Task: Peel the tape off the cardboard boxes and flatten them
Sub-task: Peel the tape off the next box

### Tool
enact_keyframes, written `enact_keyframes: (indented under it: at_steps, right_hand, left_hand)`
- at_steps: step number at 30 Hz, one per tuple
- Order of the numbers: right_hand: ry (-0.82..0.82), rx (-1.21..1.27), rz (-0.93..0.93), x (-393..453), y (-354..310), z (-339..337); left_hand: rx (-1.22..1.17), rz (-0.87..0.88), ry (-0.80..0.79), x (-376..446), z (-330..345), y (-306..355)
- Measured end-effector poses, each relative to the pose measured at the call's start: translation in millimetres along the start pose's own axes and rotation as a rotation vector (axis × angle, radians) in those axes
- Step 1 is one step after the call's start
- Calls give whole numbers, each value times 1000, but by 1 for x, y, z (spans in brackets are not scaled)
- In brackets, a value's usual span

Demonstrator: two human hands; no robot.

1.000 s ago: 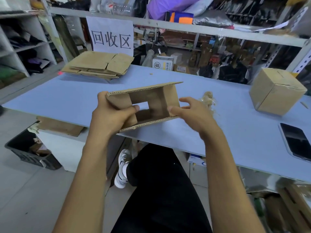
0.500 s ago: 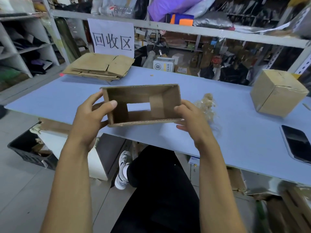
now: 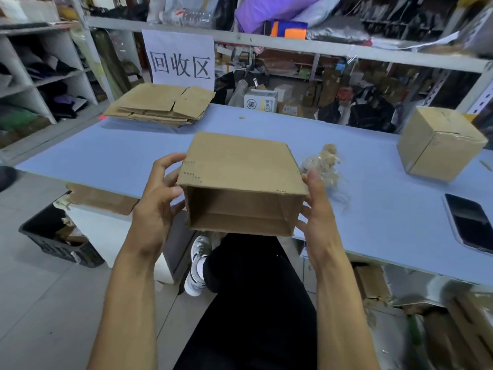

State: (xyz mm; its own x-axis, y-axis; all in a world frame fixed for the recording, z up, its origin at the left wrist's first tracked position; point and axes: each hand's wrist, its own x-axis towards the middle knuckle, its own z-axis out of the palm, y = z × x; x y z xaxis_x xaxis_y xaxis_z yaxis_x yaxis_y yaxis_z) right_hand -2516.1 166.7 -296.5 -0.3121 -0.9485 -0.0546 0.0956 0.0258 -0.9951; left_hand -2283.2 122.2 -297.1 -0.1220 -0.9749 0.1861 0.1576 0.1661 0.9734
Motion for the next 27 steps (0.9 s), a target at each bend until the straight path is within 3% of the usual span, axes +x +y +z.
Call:
enact_keyframes:
  at_steps: [5, 8, 13, 17, 22, 27]
  right_hand:
    - [-70, -90, -76, 2, -1, -5]
    - [-116, -107, -122, -2, -1, -4]
    - [-39, 8, -221, -7, -7, 6]
    - [12, 46, -252, -11, -14, 13]
    - [28, 74, -257, -13, -18, 11]
    - [39, 135, -178, -15, -23, 7]
  left_hand:
    - [103, -12, 173, 1, 5, 1]
    - [225, 17, 147, 0, 1, 2]
    - [391, 136, 144, -4, 2, 13]
    - [333, 166, 142, -6, 4, 20]
    - [280, 44, 93, -8, 0, 19]
    - [266, 72, 54, -9, 3, 22]
